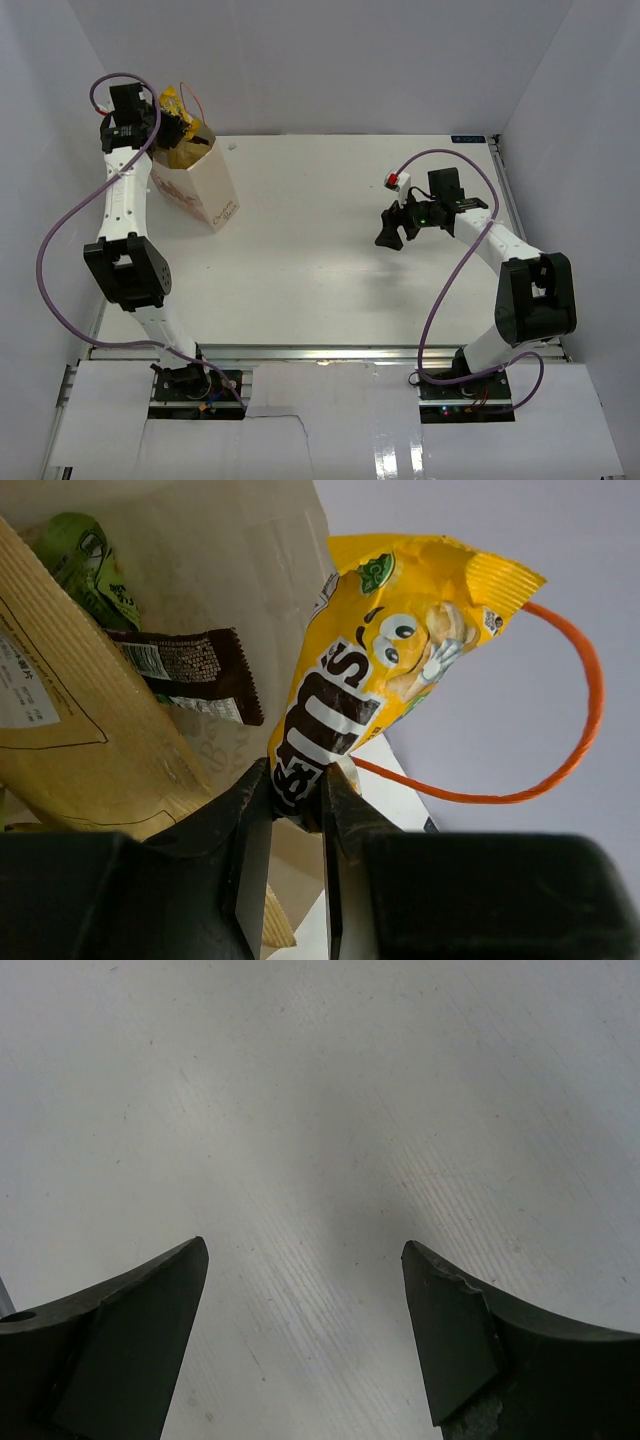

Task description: Place the snacks into the paper bag

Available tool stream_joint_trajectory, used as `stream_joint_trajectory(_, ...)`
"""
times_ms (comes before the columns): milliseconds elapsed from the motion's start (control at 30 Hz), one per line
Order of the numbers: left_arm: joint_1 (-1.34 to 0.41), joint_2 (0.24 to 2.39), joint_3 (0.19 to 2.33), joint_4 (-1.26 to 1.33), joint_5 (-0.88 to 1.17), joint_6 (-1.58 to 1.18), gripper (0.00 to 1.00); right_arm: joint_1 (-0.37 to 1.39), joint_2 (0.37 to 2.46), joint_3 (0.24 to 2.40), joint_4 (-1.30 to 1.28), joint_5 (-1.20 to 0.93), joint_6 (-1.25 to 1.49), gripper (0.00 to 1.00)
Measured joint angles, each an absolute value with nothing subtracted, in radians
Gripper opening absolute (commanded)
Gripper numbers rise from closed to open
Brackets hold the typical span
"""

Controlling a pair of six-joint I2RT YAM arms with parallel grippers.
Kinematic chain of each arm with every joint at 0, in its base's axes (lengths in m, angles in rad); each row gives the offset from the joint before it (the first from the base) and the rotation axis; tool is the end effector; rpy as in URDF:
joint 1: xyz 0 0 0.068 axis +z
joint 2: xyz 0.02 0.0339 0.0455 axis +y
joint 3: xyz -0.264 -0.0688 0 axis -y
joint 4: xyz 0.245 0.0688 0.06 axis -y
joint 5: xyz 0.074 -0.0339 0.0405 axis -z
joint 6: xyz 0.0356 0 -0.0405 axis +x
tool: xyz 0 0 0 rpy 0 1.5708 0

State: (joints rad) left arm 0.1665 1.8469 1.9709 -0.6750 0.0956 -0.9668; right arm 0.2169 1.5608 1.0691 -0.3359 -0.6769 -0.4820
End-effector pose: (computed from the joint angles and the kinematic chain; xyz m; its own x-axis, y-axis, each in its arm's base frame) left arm 0.4156 0.0664 0.4000 -0.2235 -0.8684 -0.4427 -0.4731 0.4938 -0.7296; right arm 0.3180 0.0929 0.2398 -0.3675 -0.4510 -0.8133 -0.8487 0.5203 0.0950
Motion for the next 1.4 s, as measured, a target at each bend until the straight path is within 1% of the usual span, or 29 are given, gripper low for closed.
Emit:
stream_joint_trajectory(100,0.158,1.859,1.967,-0.693,0.095,-0.992,0.15,0.216,1.56,1.066,-0.335,-0.676,-0.482,0.84)
stream_joint_trajectory(133,0.157,1.857,1.967,-0.693,0.095,-0.999,0.21,0.216,1.56,1.065,-0.335,-0.676,-0.482,0.84)
stream_joint_trajectory(200,0.156,1.856,1.967,-0.689,0.094,-1.011,0.3,0.216,1.56,1.065,-0.335,-0.676,-0.482,0.84)
stream_joint_trajectory(233,0.154,1.856,1.967,-0.688,0.093,-1.015,0.4,0.215,1.56,1.065,-0.334,-0.676,-0.482,0.84)
stream_joint_trajectory(333,0.154,1.856,1.965,-0.688,0.089,-1.028,0.52,0.215,1.56,1.065,-0.334,-0.676,-0.482,0.84)
stream_joint_trajectory(367,0.154,1.855,1.964,-0.688,0.088,-1.029,0.59,0.215,1.56,1.065,-0.334,-0.676,-0.482,0.84)
stream_joint_trajectory(467,0.154,1.845,1.951,-0.689,0.083,-1.034,0.69,0.215,1.56,1.065,-0.334,-0.676,-0.482,0.84)
stream_joint_trajectory(633,0.154,1.811,1.936,-0.696,0.079,-1.032,0.72,0.215,1.56,1.065,-0.334,-0.676,-0.482,0.84)
stream_joint_trajectory(733,0.153,1.79,1.948,-0.695,0.088,-0.989,0.81,0.215,1.56,1.065,-0.335,-0.675,-0.481,0.84)
stream_joint_trajectory(767,0.154,1.779,1.949,-0.677,0.108,-0.95,0.85,0.215,1.559,1.065,-0.337,-0.673,-0.479,0.85)
stream_joint_trajectory(800,0.154,1.759,1.935,-0.637,0.134,-0.906,0.97,0.215,1.557,1.065,-0.339,-0.665,-0.476,0.87)
stream_joint_trajectory(867,0.154,1.678,1.844,-0.535,0.224,-0.814,0.98,0.213,1.551,1.066,-0.342,-0.65,-0.46,0.91)
stream_joint_trajectory(900,0.153,1.612,1.768,-0.472,0.28,-0.762,0.98,0.211,1.548,1.068,-0.344,-0.644,-0.455,1.0)
stream_joint_trajectory(933,0.149,1.545,1.689,-0.41,0.338,-0.722,0.98,0.206,1.539,1.073,-0.351,-0.624,-0.44,0.92)
stream_joint_trajectory(967,0.145,1.456,1.582,-0.334,0.406,-0.675,0.98,0.201,1.531,1.08,-0.353,-0.605,-0.434,0.9)
stream_joint_trajectory(1067,0.086,1.21,1.313,-0.168,0.56,-0.562,0.98,0.18,1.483,1.105,-0.357,-0.52,-0.402,0.9)
stream_joint_trajectory(1133,-0.009,1.09,1.176,-0.1,0.625,-0.499,0.98,0.168,1.444,1.122,-0.356,-0.449,-0.383,0.9)
stream_joint_trajectory(1267,-0.234,0.968,0.938,-0.009,0.636,-0.407,0.98,0.155,1.382,1.151,-0.34,-0.281,-0.323,0.9)
stream_joint_trajectory(1400,-0.393,0.948,0.72,0.031,0.563,-0.373,0.98,0.15,1.333,1.144,-0.341,-0.149,-0.279,0.9)
